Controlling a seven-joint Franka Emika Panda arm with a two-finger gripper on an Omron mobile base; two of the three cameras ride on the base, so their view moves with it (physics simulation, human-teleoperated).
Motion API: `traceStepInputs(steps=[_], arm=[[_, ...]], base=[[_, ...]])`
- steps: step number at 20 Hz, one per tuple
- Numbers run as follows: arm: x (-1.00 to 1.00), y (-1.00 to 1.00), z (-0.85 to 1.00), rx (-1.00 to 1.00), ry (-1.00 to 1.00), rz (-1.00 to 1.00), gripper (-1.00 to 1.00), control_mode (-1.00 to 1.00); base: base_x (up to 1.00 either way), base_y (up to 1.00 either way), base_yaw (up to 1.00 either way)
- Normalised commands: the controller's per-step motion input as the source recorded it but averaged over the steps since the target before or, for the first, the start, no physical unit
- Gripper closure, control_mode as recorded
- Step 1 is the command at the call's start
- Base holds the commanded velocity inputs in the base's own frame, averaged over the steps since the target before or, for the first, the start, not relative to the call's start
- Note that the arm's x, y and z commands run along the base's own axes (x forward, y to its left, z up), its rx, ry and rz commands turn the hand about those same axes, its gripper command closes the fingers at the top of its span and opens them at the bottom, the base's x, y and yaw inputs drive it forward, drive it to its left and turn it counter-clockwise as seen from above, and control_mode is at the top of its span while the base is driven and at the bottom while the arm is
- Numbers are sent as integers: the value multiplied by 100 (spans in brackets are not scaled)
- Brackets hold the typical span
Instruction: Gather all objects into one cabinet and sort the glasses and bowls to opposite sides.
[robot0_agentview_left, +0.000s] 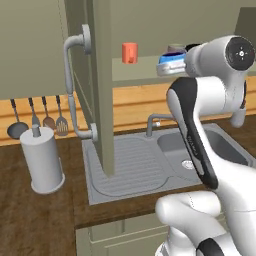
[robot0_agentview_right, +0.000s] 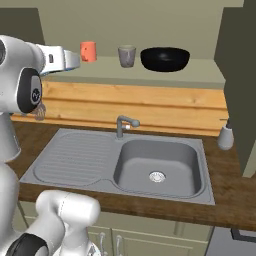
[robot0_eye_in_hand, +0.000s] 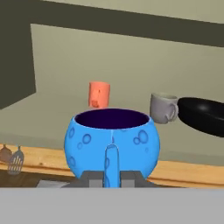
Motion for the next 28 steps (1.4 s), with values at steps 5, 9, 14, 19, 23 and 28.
traceStepInputs(steps=[5, 9, 14, 19, 23, 28], arm=[[82, 2, -9, 0, 10, -6, 100, -100], [68, 0, -29, 0, 7, 0, 100, -100], [46, 0, -13, 0, 0, 0, 100, -100], [40, 2, -2, 0, 0, 2, 100, -100], [39, 2, -3, 0, 0, 9, 100, -100], [39, 3, -22, 0, 0, 9, 100, -100]], base=[[0, 0, 0], [0, 0, 0], [0, 0, 0], [0, 0, 0], [0, 0, 0], [0, 0, 0]])
